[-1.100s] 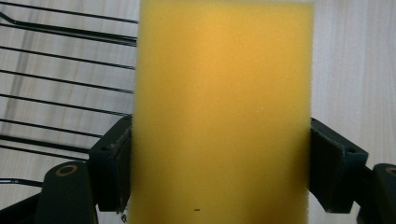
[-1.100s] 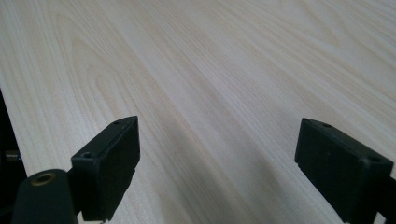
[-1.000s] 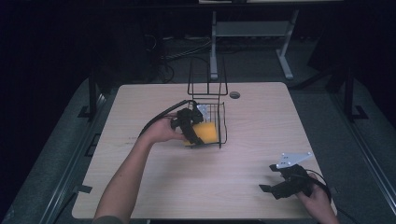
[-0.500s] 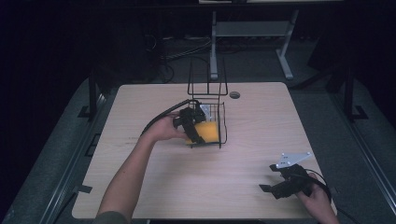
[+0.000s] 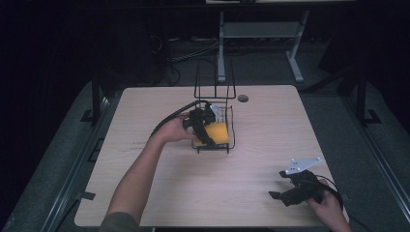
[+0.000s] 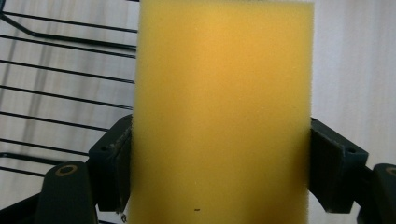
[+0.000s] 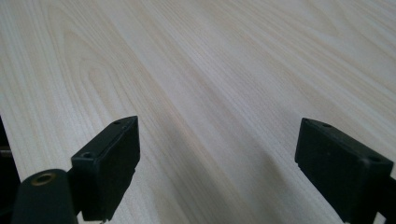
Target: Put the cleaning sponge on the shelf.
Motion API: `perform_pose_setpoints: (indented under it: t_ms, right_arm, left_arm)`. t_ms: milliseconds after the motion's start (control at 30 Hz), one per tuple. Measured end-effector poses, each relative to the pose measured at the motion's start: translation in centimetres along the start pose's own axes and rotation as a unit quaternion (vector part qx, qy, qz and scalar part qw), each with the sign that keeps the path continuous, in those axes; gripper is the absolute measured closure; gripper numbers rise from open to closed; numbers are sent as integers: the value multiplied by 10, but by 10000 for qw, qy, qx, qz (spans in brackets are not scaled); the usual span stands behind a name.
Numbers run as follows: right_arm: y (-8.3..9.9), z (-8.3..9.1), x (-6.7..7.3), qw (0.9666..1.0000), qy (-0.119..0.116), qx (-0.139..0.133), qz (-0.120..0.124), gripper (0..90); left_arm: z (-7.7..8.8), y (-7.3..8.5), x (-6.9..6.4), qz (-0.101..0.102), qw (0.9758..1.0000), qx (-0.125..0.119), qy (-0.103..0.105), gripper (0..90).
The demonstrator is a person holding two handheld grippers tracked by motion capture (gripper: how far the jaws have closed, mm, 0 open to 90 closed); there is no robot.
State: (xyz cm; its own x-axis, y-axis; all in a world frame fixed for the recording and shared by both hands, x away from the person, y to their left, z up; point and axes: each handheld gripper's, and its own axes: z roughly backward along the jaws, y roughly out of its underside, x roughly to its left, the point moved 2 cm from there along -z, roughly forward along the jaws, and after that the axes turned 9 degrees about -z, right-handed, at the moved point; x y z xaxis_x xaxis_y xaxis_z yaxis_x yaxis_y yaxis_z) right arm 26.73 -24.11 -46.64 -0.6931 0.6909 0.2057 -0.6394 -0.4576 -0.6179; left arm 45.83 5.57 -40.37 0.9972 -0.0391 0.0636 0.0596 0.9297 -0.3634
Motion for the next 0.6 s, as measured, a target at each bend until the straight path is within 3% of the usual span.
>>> perform_pose_setpoints:
  t_ms: [267, 400, 533, 600]
  right_arm:
    - [1, 0, -1, 10000, 12, 33, 2, 137]
    - [1, -1, 0, 10000, 2, 62, -3, 137]
    - [0, -1, 0, 10000, -2, 63, 36, 137]
    - [1, -1, 0, 10000, -10, 43, 7, 137]
  left_arm:
    - [-3, -3, 9, 71, 9999, -133, 31, 217]
    - [-6, -6, 12, 75, 9999, 13, 70, 217]
    - [-6, -12, 16, 16, 10000, -85, 19, 217]
    - [-8, -11, 18, 86, 9999, -128, 27, 217]
